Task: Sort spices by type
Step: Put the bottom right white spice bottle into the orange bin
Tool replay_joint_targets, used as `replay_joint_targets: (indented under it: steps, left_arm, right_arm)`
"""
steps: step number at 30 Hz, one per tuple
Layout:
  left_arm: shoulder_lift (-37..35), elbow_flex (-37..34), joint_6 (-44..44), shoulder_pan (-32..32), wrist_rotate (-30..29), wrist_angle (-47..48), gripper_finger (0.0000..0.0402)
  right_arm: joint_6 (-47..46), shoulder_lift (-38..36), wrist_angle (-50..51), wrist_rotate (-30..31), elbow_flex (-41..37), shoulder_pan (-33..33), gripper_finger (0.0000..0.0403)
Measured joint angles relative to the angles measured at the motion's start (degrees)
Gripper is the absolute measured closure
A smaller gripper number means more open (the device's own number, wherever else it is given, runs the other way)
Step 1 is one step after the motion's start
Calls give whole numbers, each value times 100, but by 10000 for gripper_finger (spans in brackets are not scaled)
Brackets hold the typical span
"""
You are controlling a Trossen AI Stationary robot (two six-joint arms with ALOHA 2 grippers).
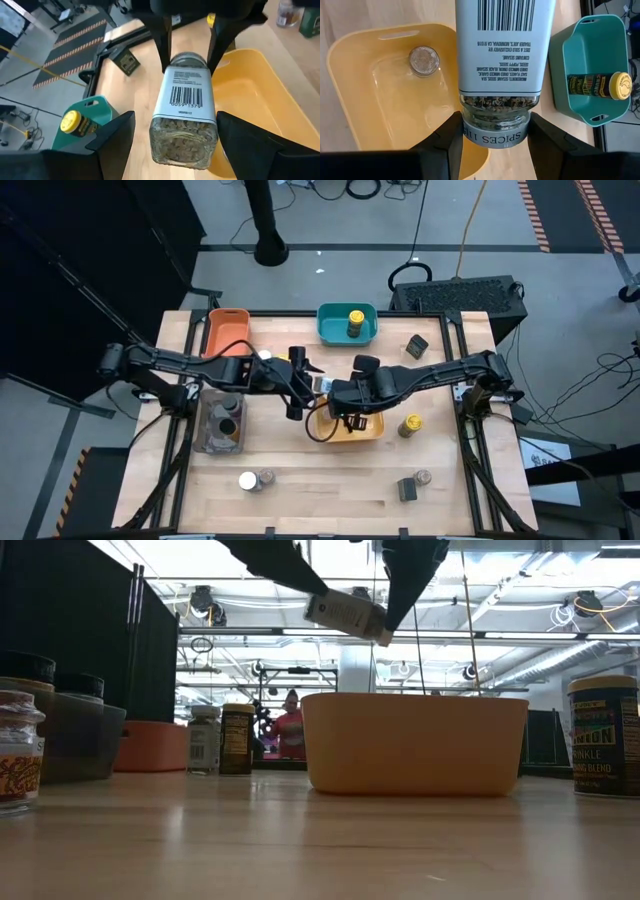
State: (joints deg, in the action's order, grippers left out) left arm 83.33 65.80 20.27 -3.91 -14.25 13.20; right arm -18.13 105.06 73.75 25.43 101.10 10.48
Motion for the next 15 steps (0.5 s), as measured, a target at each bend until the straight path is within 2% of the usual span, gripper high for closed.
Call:
replay_joint_targets:
  steps: [5,15]
  left_arm:
    - [86,-2,83,77,-67,-252,118]
    - [374,-4,381,80,179,-420,118]
  right_arm:
    - [20,-4,-12,55,0,-9,248]
    - [114,-4,-19,-13,-2,2,248]
